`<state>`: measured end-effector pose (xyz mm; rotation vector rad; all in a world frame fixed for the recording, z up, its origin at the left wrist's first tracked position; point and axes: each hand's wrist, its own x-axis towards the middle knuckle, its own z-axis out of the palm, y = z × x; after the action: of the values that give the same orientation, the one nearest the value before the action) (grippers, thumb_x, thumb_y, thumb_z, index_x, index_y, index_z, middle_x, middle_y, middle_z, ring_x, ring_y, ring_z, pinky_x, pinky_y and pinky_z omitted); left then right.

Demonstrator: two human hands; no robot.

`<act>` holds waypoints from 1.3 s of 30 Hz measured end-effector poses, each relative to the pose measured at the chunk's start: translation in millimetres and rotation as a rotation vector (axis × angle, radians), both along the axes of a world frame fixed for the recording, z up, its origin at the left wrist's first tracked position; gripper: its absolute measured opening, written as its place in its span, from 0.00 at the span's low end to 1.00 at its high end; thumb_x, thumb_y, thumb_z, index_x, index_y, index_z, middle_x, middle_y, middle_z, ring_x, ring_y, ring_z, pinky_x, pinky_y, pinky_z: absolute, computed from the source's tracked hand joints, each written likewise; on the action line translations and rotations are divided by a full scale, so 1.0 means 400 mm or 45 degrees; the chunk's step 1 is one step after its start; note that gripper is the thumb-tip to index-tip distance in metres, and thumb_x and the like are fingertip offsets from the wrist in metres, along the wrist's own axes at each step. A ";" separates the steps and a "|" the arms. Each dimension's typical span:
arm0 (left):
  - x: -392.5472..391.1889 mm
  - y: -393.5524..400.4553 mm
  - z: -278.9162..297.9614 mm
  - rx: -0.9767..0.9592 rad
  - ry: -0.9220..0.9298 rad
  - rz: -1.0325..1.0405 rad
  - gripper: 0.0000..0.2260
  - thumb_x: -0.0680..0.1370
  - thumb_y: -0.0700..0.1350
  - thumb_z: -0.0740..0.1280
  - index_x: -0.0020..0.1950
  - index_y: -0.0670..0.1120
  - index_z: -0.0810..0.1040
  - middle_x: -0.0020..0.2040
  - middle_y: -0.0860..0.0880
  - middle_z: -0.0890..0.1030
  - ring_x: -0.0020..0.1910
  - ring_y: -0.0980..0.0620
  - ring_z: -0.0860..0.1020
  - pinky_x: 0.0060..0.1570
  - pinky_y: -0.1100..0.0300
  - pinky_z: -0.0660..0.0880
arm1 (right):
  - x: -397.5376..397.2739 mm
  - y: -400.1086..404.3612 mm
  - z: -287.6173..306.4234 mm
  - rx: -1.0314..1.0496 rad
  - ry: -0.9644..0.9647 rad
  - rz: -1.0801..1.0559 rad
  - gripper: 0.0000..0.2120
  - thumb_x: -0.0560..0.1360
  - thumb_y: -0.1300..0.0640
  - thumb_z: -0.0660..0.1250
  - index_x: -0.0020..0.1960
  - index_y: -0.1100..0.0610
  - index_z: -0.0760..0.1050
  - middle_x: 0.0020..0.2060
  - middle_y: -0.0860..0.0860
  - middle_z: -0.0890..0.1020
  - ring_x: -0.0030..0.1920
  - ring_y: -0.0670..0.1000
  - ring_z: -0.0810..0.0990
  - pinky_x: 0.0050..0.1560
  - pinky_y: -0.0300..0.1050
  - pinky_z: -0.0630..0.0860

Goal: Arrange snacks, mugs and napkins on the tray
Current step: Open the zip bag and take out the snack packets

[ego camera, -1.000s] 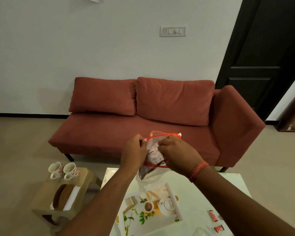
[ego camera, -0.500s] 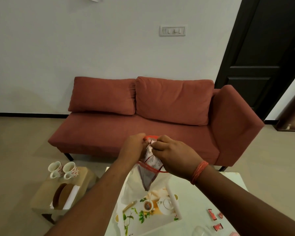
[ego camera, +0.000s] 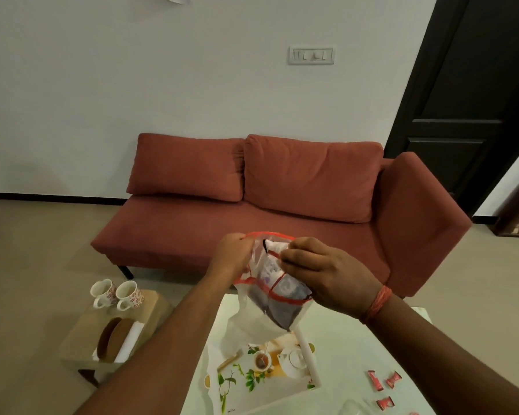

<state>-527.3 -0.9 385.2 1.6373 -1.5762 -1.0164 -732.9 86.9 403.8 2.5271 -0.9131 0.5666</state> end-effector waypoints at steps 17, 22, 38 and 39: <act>0.011 0.050 -0.088 -0.024 -0.195 -0.037 0.16 0.79 0.47 0.62 0.32 0.46 0.69 0.29 0.49 0.71 0.26 0.55 0.69 0.20 0.68 0.63 | -0.079 -0.078 0.030 0.002 -0.795 -0.568 0.16 0.68 0.69 0.76 0.55 0.63 0.84 0.52 0.57 0.84 0.54 0.59 0.79 0.58 0.45 0.75; 0.035 0.057 -0.125 -0.044 -0.208 0.082 0.16 0.80 0.44 0.62 0.32 0.44 0.69 0.30 0.47 0.72 0.22 0.59 0.73 0.16 0.72 0.63 | -0.082 -0.099 0.001 0.421 -1.612 -0.819 0.15 0.68 0.68 0.71 0.53 0.60 0.85 0.49 0.54 0.86 0.51 0.52 0.83 0.55 0.45 0.79; 0.190 0.192 -0.485 0.202 -0.293 0.279 0.15 0.82 0.49 0.59 0.36 0.48 0.71 0.33 0.51 0.77 0.33 0.50 0.79 0.33 0.55 0.79 | 0.030 -0.054 -0.724 2.029 -2.171 -1.503 0.18 0.76 0.62 0.67 0.65 0.66 0.74 0.61 0.62 0.79 0.51 0.57 0.77 0.53 0.56 0.78; 0.196 0.200 -0.521 0.201 -0.299 0.274 0.15 0.82 0.49 0.59 0.36 0.49 0.71 0.32 0.52 0.76 0.32 0.52 0.78 0.31 0.59 0.77 | 0.047 -0.049 -0.771 2.073 -2.229 -1.547 0.19 0.77 0.63 0.66 0.66 0.66 0.73 0.59 0.61 0.78 0.50 0.57 0.77 0.49 0.53 0.78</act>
<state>-449.0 79.0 176.9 2.0489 -1.4538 -0.8789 -714.2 67.5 95.5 -0.1140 1.6568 -0.7867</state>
